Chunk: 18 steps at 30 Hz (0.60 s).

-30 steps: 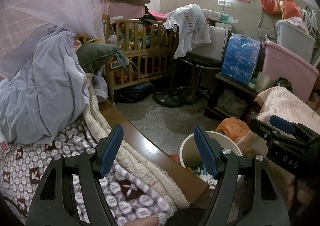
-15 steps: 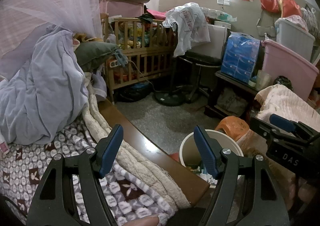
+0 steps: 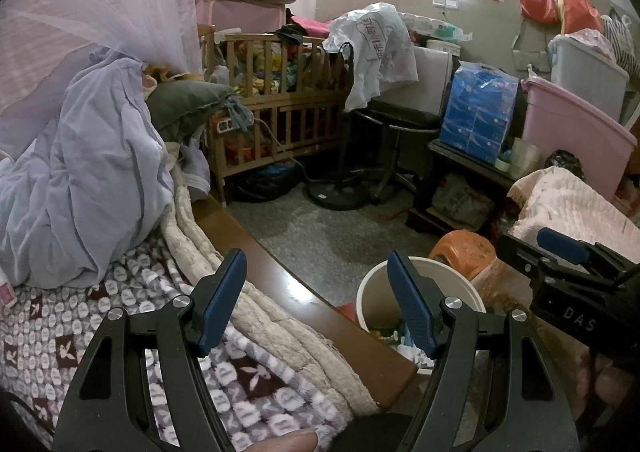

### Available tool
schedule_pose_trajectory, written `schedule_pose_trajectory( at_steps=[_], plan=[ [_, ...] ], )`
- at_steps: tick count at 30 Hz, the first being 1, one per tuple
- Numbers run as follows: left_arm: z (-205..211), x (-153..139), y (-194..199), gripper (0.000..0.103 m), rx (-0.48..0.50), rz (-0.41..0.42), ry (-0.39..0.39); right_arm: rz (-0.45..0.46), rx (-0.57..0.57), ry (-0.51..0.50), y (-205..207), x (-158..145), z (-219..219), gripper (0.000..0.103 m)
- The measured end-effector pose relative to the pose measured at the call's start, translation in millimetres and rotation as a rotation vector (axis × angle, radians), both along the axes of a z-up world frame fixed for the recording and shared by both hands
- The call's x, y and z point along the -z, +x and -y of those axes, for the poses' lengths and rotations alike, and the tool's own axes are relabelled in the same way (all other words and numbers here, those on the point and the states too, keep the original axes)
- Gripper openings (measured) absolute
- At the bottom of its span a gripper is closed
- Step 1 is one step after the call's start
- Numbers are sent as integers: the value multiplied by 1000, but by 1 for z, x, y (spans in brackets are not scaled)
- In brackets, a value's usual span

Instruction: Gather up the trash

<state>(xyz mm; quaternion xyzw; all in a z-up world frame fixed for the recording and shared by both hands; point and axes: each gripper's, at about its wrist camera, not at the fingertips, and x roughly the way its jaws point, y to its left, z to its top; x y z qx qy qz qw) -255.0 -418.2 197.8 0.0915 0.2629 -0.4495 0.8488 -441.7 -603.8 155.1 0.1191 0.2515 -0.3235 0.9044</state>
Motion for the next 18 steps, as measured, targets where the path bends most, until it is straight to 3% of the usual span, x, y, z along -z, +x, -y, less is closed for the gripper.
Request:
schedule_pose_trajectory(
  at_steps=[18],
  plan=[
    [0,4,-5,72,24,3,10,-3,2,4,-2,2,2,67]
  ],
)
